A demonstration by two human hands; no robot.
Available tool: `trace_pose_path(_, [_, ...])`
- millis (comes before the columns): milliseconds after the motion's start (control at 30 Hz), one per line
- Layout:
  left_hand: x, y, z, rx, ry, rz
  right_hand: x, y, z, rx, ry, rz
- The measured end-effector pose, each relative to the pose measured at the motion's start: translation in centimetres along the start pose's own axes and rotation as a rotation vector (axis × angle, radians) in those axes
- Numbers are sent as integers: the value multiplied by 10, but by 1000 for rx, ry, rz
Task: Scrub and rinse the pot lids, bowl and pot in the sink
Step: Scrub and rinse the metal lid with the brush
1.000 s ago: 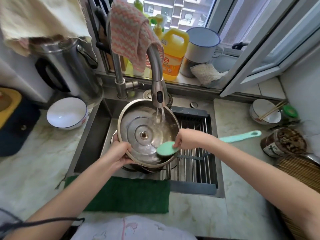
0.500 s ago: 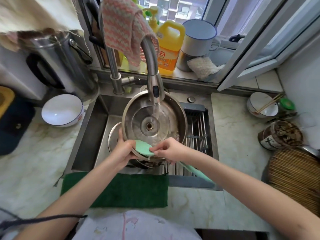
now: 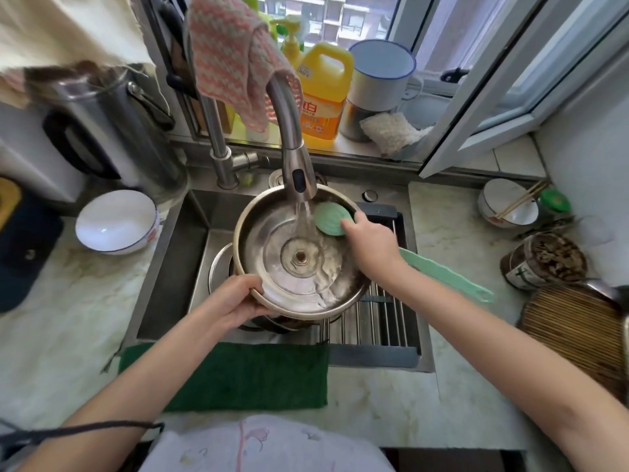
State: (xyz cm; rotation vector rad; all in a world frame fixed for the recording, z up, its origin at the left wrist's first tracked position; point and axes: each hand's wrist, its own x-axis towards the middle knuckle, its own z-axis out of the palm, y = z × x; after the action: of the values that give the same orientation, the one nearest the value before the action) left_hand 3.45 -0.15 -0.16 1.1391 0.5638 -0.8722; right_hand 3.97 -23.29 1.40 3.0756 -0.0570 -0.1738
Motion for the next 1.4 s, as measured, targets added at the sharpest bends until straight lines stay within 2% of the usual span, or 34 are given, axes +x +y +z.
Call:
trace_pose_path(67, [-2, 1, 5, 18, -15, -13, 5, -8, 4, 181, 36, -51])
trace_pose_path(167, [-2, 2, 6, 29, -7, -6, -3, -31, 5, 436, -114, -279])
trace_pose_path(233, [-3, 3, 1, 0, -15, -10, -13, -36, 4, 434, -262, -421])
trace_pose_path(267, [-4, 4, -4, 2, -17, -7, -14, -33, 5, 394, -295, -436])
trace_pose_path(400, [-11, 3, -11, 39, -18, 5, 0, -14, 7, 266, -67, -274])
trace_pose_path(500, [-13, 1, -4, 58, -29, -17, 5, -29, 10, 338, 84, -170])
trace_pose_path(567, [-12, 2, -1, 44, -23, -24, 1, -46, 10, 450, 6, -227])
trace_pose_path(667, [-10, 6, -5, -18, -13, -27, -11, -51, 4, 495, -253, -389])
trace_pose_path(733, [-12, 7, -9, -33, -5, -43, -14, -39, -3, 464, -363, -417])
trace_pose_path(800, [-16, 6, -12, -20, 3, -61, -10, -20, -8, 322, -386, -377])
trace_pose_path(933, [-24, 3, -19, 33, 7, -129, 9, 13, -15, 19, -231, -271])
trace_pose_path(1033, [-26, 3, -17, -3, -10, -170, 20, 18, -17, -100, -77, -288])
trace_pose_path(1133, [-26, 3, -10, 10, -14, -200, 28, 5, -14, -103, 161, -479])
trace_pose_path(1233, [-26, 2, -3, 23, -38, -237, 39, -9, -9, -33, 256, -770])
trace_pose_path(1300, [-25, 0, 0, 13, -41, -250, 44, -19, -10, -86, 287, -926])
trace_pose_path(1400, [-23, 0, -6, 54, -22, -254, 54, -21, -16, -106, 303, -951])
